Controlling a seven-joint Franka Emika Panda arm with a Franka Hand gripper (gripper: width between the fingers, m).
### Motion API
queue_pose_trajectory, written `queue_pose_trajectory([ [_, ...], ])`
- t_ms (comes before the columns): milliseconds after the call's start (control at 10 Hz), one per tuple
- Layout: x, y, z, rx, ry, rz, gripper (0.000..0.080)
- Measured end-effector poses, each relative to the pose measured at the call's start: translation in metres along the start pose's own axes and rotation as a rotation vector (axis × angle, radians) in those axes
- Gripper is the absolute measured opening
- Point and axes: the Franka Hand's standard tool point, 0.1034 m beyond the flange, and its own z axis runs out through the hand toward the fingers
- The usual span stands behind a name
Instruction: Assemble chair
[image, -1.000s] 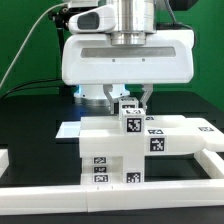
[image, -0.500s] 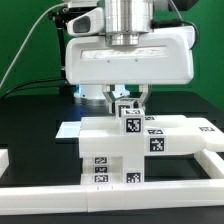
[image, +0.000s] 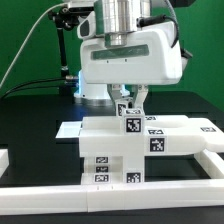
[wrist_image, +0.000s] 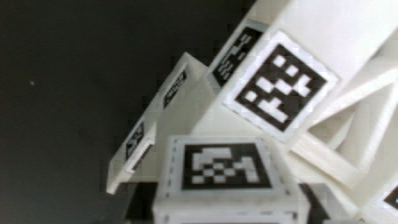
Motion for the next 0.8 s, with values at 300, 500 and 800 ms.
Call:
queue_pose_trajectory([
  [300, -0.0005, -0.0006, -0.0001, -0.003, 0.004, -0.107, 0.0447],
  [500, -0.0006, -0.002, -0.0009, -0.004, 0.005, -0.433, 0.0603],
  [800, -0.0025, 0.0011, -0.0017, -0.007, 0.024, -0.692, 0.0647],
])
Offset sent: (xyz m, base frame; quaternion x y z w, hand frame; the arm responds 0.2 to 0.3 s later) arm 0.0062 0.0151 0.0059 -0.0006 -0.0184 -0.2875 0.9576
